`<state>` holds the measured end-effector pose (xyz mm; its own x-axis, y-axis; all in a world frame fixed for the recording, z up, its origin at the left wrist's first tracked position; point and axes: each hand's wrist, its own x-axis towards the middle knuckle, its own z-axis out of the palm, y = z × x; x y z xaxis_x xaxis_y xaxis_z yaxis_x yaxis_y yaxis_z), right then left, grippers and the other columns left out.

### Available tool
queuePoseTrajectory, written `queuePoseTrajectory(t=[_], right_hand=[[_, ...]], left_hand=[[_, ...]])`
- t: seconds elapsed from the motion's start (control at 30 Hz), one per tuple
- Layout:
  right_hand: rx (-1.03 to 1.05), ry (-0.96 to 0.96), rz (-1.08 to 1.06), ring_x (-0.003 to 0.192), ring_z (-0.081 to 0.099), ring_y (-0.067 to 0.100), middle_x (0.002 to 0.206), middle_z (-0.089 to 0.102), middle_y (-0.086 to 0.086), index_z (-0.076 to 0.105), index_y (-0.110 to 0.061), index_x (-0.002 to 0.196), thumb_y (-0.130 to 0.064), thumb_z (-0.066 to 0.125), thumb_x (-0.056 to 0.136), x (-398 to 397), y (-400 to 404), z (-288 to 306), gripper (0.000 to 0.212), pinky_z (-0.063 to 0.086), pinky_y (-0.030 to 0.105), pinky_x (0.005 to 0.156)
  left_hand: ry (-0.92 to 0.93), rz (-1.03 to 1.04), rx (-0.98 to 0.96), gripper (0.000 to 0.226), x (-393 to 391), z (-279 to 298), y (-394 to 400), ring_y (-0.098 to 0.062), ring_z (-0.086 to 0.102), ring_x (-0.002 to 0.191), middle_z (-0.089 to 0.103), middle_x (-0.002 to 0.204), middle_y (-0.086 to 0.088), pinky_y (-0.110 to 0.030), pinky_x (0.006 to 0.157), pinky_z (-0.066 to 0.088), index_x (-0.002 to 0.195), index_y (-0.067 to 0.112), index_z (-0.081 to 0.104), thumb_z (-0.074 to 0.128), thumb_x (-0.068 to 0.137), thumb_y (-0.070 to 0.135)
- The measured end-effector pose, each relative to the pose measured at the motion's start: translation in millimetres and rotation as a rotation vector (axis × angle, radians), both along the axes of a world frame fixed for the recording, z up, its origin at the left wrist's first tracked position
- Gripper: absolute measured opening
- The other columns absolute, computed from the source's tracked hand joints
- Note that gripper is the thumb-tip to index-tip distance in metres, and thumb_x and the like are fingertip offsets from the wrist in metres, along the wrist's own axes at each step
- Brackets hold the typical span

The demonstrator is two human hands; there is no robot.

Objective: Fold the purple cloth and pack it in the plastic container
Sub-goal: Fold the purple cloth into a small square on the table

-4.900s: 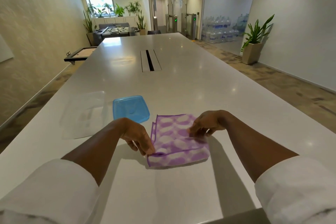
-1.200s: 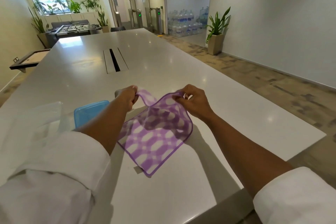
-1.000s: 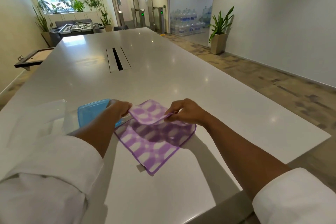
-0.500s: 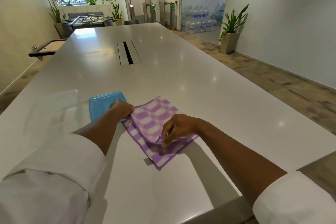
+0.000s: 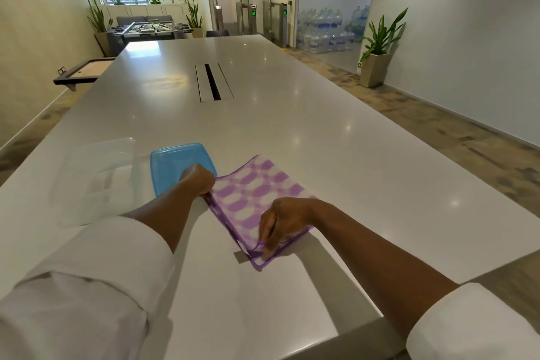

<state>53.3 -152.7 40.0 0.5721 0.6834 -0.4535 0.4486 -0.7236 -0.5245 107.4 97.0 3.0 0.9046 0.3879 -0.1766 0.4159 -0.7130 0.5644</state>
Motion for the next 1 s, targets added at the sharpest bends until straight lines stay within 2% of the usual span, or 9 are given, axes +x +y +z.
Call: queuePoseTrajectory(t=[0.03,0.07,0.2,0.37,0.5,0.63,0.8,0.9,1.0], right_hand=[[-0.005,-0.003,0.002,0.099,0.066,0.017,0.104,0.074,-0.006,0.080,-0.024,0.093,-0.040,0.086,0.068,-0.7,0.5,0.0,0.031,0.053,0.039,0.097],[-0.010,-0.007,0.007,0.099,0.065,0.017,0.105,0.073,-0.006,0.080,-0.025,0.095,-0.040,0.085,0.068,-1.4,0.9,0.0,0.031,0.053,0.039,0.097],[-0.017,-0.004,0.033,0.097,0.064,0.012,0.104,0.073,-0.011,0.079,-0.028,0.097,-0.036,0.085,0.070,-6.1,1.4,1.1,0.029,0.051,0.032,0.093],[-0.019,0.010,0.063,0.088,0.059,0.003,0.097,0.069,-0.016,0.079,-0.027,0.100,-0.032,0.084,0.072,-11.0,2.5,3.8,0.030,0.047,0.023,0.086],[-0.025,0.012,0.069,0.093,0.061,0.006,0.097,0.069,-0.015,0.079,-0.027,0.100,-0.037,0.083,0.072,-12.1,3.3,3.4,0.029,0.048,0.027,0.090],[-0.047,-0.007,0.072,0.100,0.061,0.011,0.104,0.070,-0.011,0.079,-0.029,0.100,-0.043,0.082,0.071,-12.3,5.1,0.1,0.032,0.049,0.031,0.095],[-0.103,-0.039,0.094,0.099,0.062,0.013,0.105,0.070,-0.010,0.078,-0.031,0.098,-0.054,0.081,0.067,-14.0,10.0,-2.9,0.039,0.052,0.034,0.095],[-0.160,-0.032,0.107,0.097,0.065,0.011,0.101,0.072,-0.014,0.078,-0.037,0.091,-0.060,0.082,0.061,-13.3,9.7,-1.7,0.038,0.053,0.034,0.094],[-0.236,-0.027,0.117,0.095,0.068,0.011,0.095,0.074,-0.014,0.078,-0.036,0.085,-0.065,0.082,0.056,-11.8,4.4,2.1,0.041,0.054,0.033,0.092]], left_hand=[[-0.072,0.097,-0.083,0.037,2.5,4.9,2.5,-0.030,0.069,0.099,0.069,0.113,-0.010,-0.033,0.079,0.057,0.120,0.007,0.067,0.060,0.084,0.012],[-0.086,0.143,-0.043,0.035,1.0,5.7,0.7,-0.030,0.069,0.096,0.071,0.108,-0.011,-0.035,0.082,0.057,0.116,0.010,0.069,0.061,0.082,0.014],[-0.103,0.182,0.049,0.024,-11.0,16.9,-1.9,-0.026,0.068,0.093,0.072,0.100,-0.005,-0.028,0.073,0.048,0.102,0.016,0.072,0.073,0.079,0.024],[-0.052,0.132,0.185,0.027,-17.2,19.0,-2.0,-0.024,0.069,0.084,0.072,0.090,-0.004,-0.029,0.069,0.051,0.094,0.014,0.072,0.081,0.072,0.027],[-0.057,0.093,0.253,0.027,-19.5,17.9,-4.4,-0.023,0.067,0.084,0.071,0.092,-0.005,-0.029,0.067,0.047,0.093,0.014,0.071,0.083,0.072,0.026],[-0.065,0.058,0.317,0.024,-21.8,13.7,-3.3,-0.023,0.067,0.085,0.071,0.093,-0.004,-0.030,0.070,0.051,0.093,0.015,0.070,0.081,0.073,0.021],[-0.089,0.008,0.451,0.022,-26.9,12.4,-4.6,-0.025,0.068,0.089,0.070,0.096,-0.002,-0.033,0.074,0.055,0.094,0.018,0.070,0.077,0.074,0.023],[-0.116,-0.065,0.406,0.017,-26.3,13.5,-8.9,-0.023,0.066,0.093,0.066,0.098,0.003,-0.031,0.073,0.051,0.089,0.024,0.070,0.070,0.075,0.015],[-0.154,-0.196,0.317,0.013,-23.7,14.8,-16.1,-0.019,0.061,0.096,0.060,0.091,0.008,-0.029,0.075,0.048,0.088,0.031,0.070,0.068,0.076,0.027]])
